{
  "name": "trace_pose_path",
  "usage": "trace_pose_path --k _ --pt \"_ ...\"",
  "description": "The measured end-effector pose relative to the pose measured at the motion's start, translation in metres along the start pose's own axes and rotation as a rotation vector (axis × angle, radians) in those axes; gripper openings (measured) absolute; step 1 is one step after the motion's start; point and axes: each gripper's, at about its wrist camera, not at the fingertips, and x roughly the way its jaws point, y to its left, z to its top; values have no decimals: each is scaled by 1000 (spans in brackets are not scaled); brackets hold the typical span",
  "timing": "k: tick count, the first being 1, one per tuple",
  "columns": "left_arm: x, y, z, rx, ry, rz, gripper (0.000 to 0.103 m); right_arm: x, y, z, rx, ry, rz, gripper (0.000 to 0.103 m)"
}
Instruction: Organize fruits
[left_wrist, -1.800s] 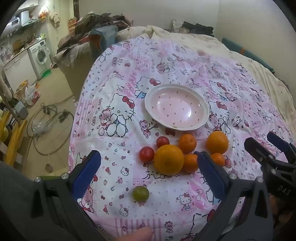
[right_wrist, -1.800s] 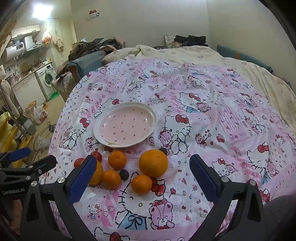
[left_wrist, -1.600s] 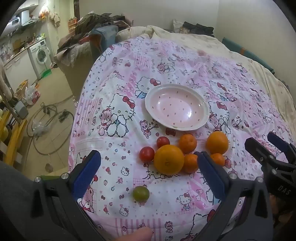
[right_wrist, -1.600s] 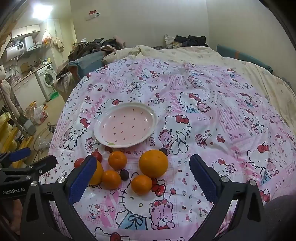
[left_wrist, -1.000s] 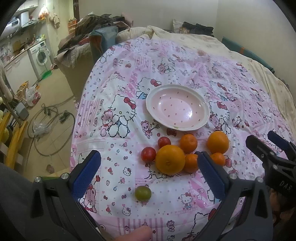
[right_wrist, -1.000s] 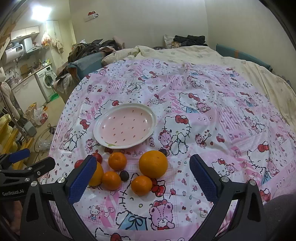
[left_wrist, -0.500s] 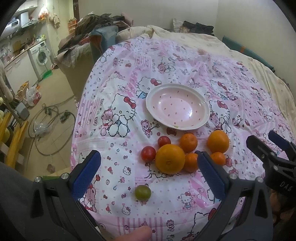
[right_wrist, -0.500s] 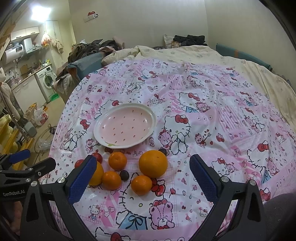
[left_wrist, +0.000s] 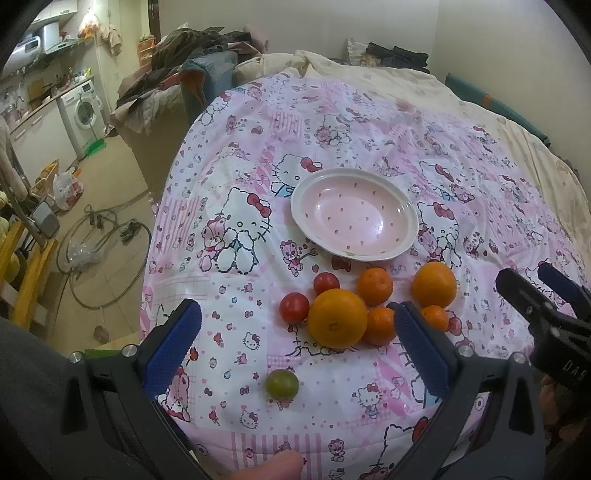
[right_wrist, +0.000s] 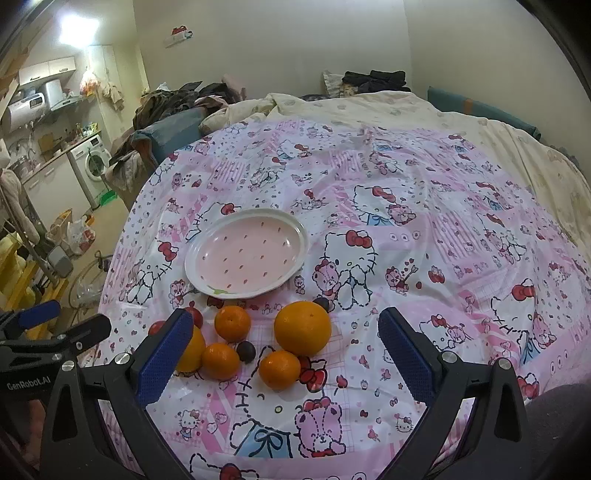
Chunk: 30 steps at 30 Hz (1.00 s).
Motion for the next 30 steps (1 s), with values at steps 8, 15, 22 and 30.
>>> trace_pose_path --k 8,15,22,30 --pt "1 3 -1 -12 6 -1 103 0 1 1 -6 0 1 102" --pt "1 3 -2 -10 7 -3 103 0 1 1 -6 0 1 102" --pt "2 5 -3 -25 10 4 103 0 1 1 -5 -1 1 102" --pt "2 6 -3 -29 12 2 103 1 0 0 -5 2 -1 102"
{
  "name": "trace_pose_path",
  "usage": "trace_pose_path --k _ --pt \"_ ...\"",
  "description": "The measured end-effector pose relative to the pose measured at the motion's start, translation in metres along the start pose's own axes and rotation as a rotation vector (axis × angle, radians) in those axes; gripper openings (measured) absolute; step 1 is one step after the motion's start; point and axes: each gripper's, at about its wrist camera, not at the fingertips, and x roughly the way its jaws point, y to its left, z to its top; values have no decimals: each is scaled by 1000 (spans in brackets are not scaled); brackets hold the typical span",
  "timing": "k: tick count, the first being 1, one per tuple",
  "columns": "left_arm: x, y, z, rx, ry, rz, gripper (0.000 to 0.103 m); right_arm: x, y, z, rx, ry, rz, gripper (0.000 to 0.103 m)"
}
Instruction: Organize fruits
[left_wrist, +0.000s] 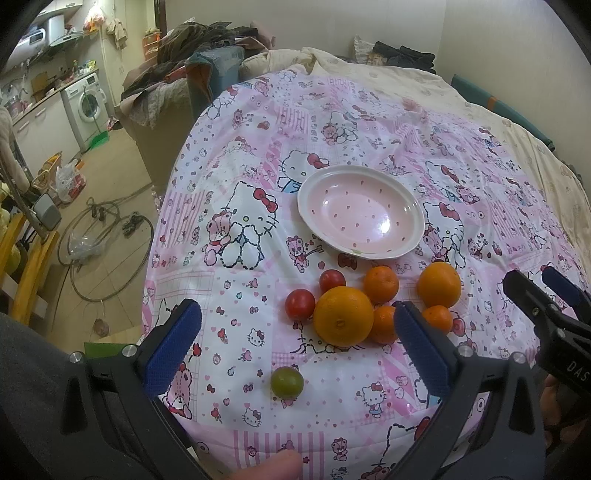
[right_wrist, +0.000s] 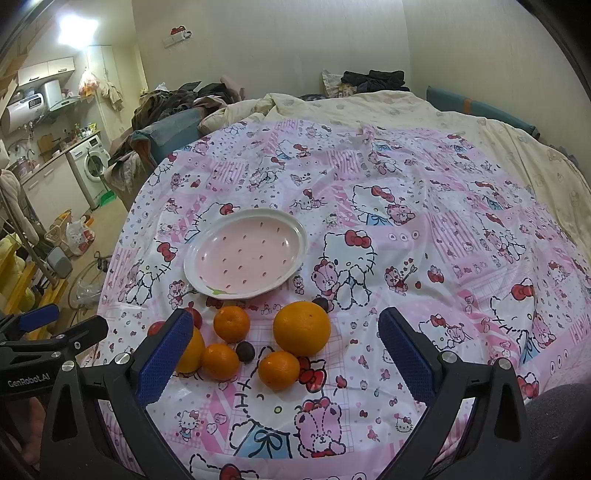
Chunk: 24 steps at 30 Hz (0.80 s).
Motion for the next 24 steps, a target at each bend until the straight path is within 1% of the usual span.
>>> trace_pose_path --k 20,22,24 --pt "2 3 0 -4 0 1 103 0 0 1 1 1 1 102" --pt "2 4 -1 -4 -1 12 103 0 -1 0 8 3 1 102" --pt "4 6 0 6 15 56 103 1 -6 3 37 21 3 102"
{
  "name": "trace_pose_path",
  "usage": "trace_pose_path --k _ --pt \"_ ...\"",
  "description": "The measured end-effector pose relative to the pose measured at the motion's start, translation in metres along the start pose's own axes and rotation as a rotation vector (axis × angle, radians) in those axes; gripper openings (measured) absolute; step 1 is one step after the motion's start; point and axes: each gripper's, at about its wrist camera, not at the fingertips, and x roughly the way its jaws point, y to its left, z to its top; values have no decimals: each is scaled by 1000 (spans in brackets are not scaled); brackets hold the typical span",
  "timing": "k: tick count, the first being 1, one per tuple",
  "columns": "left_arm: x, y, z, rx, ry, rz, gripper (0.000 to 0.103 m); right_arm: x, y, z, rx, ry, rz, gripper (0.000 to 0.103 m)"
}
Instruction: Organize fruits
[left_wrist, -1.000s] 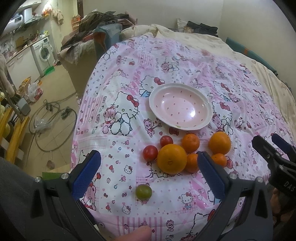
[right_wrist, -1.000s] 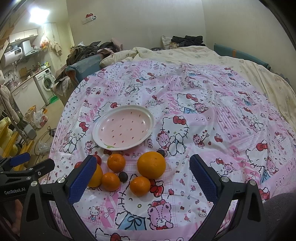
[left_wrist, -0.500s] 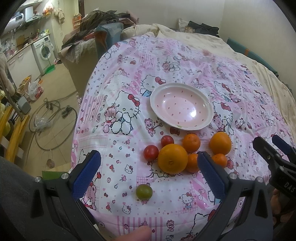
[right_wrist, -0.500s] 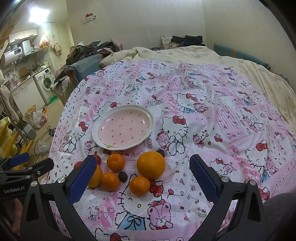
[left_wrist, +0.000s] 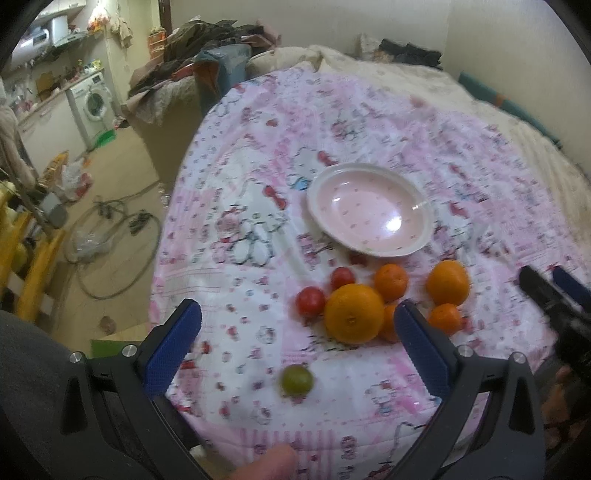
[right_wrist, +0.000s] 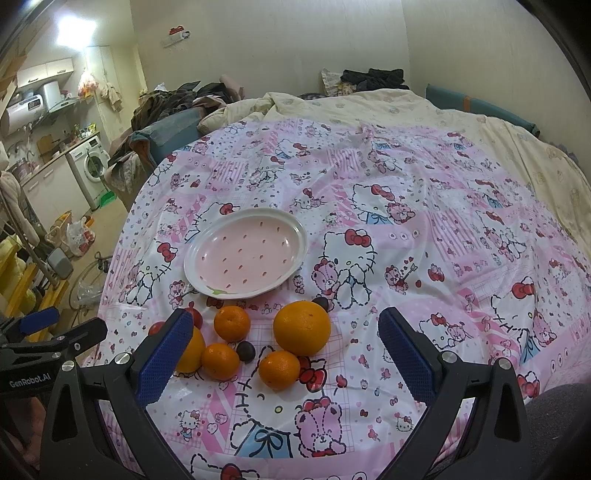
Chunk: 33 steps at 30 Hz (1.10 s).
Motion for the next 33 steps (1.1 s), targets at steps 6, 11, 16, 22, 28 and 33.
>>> trace_pose_path --k 6,11,16,22,28,33 --pt "7 11 19 -30 59 -16 103 2 -12 18 18 46 20 102" --pt "19 5 34 -18 117 -42 103 19 -19 38 35 110 65 102" --pt "41 5 43 -39 212 -57 103 43 -31 51 59 169 73 102" --pt "73 4 38 -42 332 -18 102 72 -53 50 148 228 84 102" --pt "100 -12 28 -86 450 -121 92 84 -64 41 197 284 72 102" --pt "114 -37 19 -67 516 -147 84 89 -73 39 235 301 61 102"
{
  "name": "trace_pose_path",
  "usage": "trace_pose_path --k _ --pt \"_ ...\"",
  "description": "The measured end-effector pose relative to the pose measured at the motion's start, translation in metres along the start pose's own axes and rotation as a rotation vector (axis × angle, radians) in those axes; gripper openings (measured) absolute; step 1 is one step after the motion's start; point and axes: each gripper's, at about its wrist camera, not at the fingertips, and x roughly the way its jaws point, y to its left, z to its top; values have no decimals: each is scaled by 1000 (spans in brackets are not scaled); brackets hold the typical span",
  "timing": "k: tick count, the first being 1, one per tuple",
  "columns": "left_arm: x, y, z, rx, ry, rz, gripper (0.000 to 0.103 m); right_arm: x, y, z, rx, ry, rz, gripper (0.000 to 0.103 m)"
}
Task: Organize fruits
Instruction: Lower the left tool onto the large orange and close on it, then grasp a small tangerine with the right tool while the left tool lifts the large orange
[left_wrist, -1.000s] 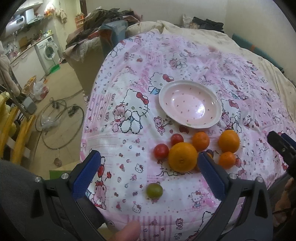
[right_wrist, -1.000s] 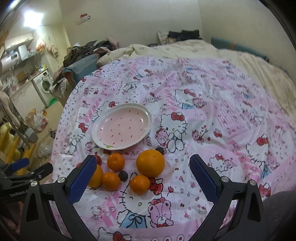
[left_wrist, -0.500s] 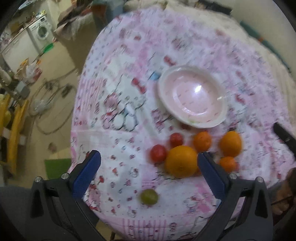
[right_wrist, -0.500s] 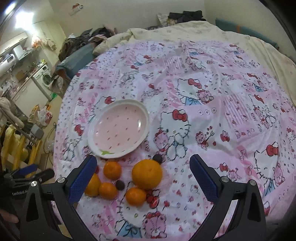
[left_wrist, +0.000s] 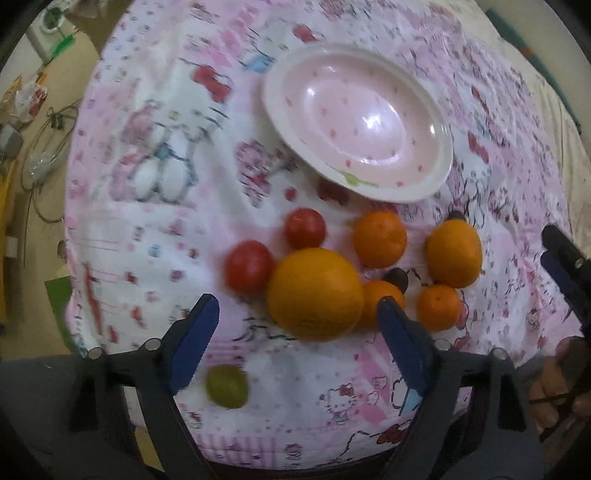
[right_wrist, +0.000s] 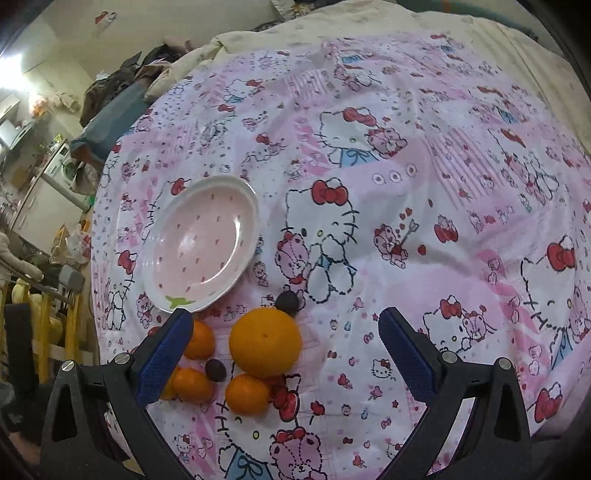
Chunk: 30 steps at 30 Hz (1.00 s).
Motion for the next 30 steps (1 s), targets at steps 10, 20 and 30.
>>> trace_pose_path --k 10,20,30 --pt "21 -3 1 -51 35 -20 70 4 -4 0 6 16 -7 102" --pt "7 -5 -5 5 16 -67 51 10 -12 -5 41 60 19 102" --pt "-62 9 -5 58 -139 -79 51 41 7 -37 14 290 174 72"
